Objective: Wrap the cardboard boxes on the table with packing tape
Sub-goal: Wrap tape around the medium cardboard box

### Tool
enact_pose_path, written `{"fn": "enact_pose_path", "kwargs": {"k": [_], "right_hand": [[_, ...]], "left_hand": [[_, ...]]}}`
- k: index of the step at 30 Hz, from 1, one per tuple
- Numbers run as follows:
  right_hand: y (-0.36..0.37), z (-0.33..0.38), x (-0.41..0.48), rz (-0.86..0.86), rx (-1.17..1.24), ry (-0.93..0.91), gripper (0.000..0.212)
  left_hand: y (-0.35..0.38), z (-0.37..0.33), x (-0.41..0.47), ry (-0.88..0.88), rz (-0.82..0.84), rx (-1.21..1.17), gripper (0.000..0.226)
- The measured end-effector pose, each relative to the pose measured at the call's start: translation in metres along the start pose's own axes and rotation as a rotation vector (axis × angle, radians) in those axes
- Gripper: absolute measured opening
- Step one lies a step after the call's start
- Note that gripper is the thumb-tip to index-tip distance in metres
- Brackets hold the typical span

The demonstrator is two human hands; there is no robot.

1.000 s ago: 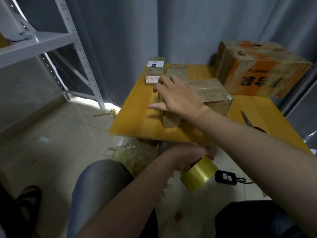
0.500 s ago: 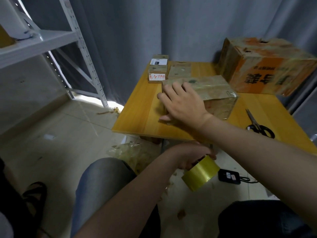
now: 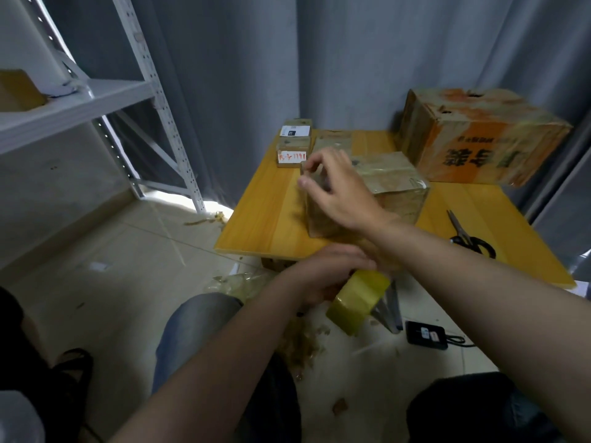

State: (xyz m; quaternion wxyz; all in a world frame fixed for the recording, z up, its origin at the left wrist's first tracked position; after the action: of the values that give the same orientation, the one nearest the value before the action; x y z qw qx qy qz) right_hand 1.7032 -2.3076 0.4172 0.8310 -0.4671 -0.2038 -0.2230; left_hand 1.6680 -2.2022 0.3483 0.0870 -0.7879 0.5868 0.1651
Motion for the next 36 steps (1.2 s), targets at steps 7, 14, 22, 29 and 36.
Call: {"fn": "enact_pose_path", "kwargs": {"k": [7, 14, 22, 29, 36], "right_hand": [[-0.068, 0.0, -0.018, -0.174, 0.339, 0.295, 0.014], [-0.074, 0.016, -0.045, -0.025, 0.322, 0.41, 0.014], [-0.083, 0.029, -0.048, -0.164, 0.349, 0.315, 0.021], [-0.087, 0.03, -0.056, -0.175, 0.396, 0.208, 0.011], [-0.094, 0.029, -0.066, -0.19, 0.253, 0.18, 0.008]], "left_hand": [[-0.036, -0.035, -0.013, 0.374, -0.327, -0.21, 0.02], [-0.035, -0.069, -0.023, 0.6, -0.508, -0.215, 0.012], [-0.028, -0.071, -0.02, 0.429, -0.457, -0.449, 0.039], [-0.025, -0.078, -0.019, 0.301, -0.439, -0.486, 0.041], [-0.027, -0.079, -0.003, 0.267, -0.48, -0.43, 0.009]]}}
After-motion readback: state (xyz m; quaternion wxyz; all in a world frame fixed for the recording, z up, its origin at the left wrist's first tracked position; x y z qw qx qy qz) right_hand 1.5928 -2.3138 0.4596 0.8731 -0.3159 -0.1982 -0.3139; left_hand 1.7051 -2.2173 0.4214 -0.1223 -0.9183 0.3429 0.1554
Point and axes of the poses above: each hand's wrist, its own x-axis towards the middle knuckle, its own y-axis out of the palm, z = x × y, the point moved 5 cm from there along x, towards the middle knuckle, and after that the axes turned 6 degrees about z, right-handed, at the moved point
